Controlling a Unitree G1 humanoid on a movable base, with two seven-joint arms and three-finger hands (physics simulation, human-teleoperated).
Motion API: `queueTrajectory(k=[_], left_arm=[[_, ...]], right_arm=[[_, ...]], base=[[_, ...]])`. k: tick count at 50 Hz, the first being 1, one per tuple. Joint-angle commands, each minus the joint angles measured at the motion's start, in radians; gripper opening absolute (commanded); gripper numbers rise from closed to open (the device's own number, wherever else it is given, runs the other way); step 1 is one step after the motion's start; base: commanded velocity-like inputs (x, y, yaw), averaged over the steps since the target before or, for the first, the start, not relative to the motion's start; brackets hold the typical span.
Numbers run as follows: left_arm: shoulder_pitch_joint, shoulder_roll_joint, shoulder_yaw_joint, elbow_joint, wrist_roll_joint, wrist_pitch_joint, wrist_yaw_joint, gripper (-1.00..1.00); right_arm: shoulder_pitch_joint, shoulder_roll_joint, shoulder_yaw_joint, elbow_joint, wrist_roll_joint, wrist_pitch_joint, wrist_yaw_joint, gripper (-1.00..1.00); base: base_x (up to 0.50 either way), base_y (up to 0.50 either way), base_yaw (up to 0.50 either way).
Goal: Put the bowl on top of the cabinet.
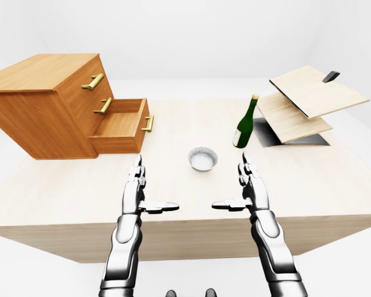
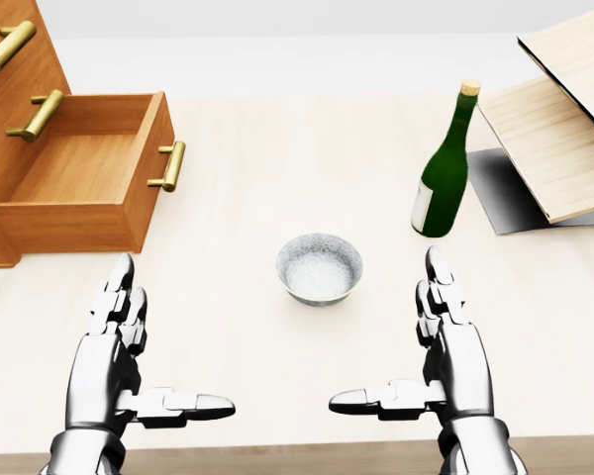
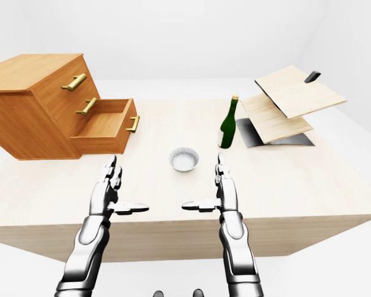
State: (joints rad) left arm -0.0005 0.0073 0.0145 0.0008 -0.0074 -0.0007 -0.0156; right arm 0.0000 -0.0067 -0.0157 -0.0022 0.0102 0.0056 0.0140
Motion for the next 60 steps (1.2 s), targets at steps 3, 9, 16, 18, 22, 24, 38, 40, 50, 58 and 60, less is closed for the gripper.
queueTrajectory(k=[3, 9, 16, 18, 22, 24, 38, 40, 50, 58, 60], left_arm=[[0.004, 0.011, 0.021, -0.019, -0.011, 0.013, -0.025, 1.00], [0.009, 0.010, 0.019, -0.038, -0.010, 0.025, -0.026, 1.00], [0.014, 0.012, 0.022, -0.078, -0.013, 0.054, -0.030, 1.00], [0.019, 0.013, 0.023, -0.105, -0.015, 0.073, -0.032, 1.00], [0.023, 0.015, 0.029, -0.154, -0.019, 0.088, -0.037, 1.00], [0.021, 0.017, 0.034, -0.163, -0.022, 0.088, -0.039, 1.00], [0.025, 0.032, 0.078, -0.373, -0.044, 0.088, -0.061, 1.00], [0.026, 0.035, 0.084, -0.409, -0.039, 0.088, -0.065, 1.00], [0.020, 0.039, 0.108, -0.476, -0.044, 0.088, -0.083, 1.00], [0.008, 0.049, 0.144, -0.566, -0.070, 0.088, -0.093, 1.00], [0.004, 0.053, 0.157, -0.590, -0.078, 0.088, -0.095, 1.00]], right_arm=[[0.000, -0.011, -0.025, -0.015, 0.020, 0.023, 0.020, 1.00], [0.001, -0.011, -0.025, -0.019, 0.018, 0.027, 0.018, 1.00], [0.001, -0.012, -0.026, -0.030, 0.018, 0.033, 0.017, 1.00], [0.001, -0.014, -0.028, -0.043, 0.016, 0.043, 0.015, 1.00], [0.000, -0.016, -0.034, -0.078, 0.017, 0.072, 0.013, 1.00], [0.001, -0.017, -0.036, -0.094, 0.018, 0.082, 0.013, 1.00], [0.001, -0.022, -0.050, -0.244, 0.032, 0.082, 0.019, 1.00], [-0.001, -0.024, -0.054, -0.272, 0.032, 0.082, 0.019, 1.00], [-0.007, -0.028, -0.069, -0.349, 0.041, 0.082, 0.026, 1.00], [-0.012, -0.032, -0.080, -0.394, 0.042, 0.082, 0.026, 1.00], [-0.013, -0.033, -0.082, -0.398, 0.042, 0.082, 0.027, 1.00]], base=[[0.00, 0.00, 0.00], [0.00, 0.00, 0.00], [0.00, 0.00, 0.00], [0.00, 0.00, 0.00], [0.00, 0.00, 0.00], [0.00, 0.00, 0.00], [0.00, 0.00, 0.00], [0.00, 0.00, 0.00], [0.00, 0.00, 0.00], [0.00, 0.00, 0.00], [0.00, 0.00, 0.00]])
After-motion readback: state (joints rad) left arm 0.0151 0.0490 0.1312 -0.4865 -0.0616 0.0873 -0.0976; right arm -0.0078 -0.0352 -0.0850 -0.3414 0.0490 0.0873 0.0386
